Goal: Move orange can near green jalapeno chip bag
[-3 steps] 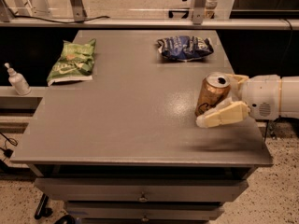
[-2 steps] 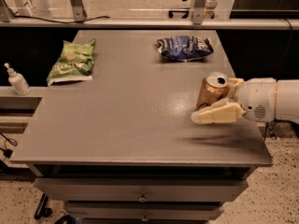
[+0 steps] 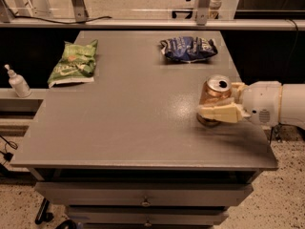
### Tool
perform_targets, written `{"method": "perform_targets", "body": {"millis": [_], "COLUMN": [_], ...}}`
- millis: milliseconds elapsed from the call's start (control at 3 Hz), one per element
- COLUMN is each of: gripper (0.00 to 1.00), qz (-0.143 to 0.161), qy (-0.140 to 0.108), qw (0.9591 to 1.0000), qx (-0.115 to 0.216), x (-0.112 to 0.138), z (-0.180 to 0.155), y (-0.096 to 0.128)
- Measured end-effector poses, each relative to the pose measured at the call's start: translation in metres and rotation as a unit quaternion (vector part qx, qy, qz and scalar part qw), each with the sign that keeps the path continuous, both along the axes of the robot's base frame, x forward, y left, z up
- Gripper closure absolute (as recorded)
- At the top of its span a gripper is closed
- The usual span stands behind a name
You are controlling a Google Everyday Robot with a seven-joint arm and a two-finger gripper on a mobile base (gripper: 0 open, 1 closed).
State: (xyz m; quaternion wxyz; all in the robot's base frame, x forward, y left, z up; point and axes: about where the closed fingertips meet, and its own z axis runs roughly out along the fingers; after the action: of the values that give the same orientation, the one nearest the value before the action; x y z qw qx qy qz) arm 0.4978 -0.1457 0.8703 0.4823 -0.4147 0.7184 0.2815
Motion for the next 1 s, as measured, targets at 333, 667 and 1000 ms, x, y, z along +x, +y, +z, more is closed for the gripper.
{"method": "perform_targets", "body": {"millis": [333,667,1000], "gripper": [0.89,1.00,1.00], "qz": [-0.011,-0.037,-0.037], "qy": [-0.010,-0.026,-0.026], "qw": [0.9999,0.9990,0.9990], "qx": [0.002,0.002,0.002], "x": [0.010,0.030,0.030], "z": [0.015,0.049,0.049], "y": [0.001,-0.001,-0.001]}}
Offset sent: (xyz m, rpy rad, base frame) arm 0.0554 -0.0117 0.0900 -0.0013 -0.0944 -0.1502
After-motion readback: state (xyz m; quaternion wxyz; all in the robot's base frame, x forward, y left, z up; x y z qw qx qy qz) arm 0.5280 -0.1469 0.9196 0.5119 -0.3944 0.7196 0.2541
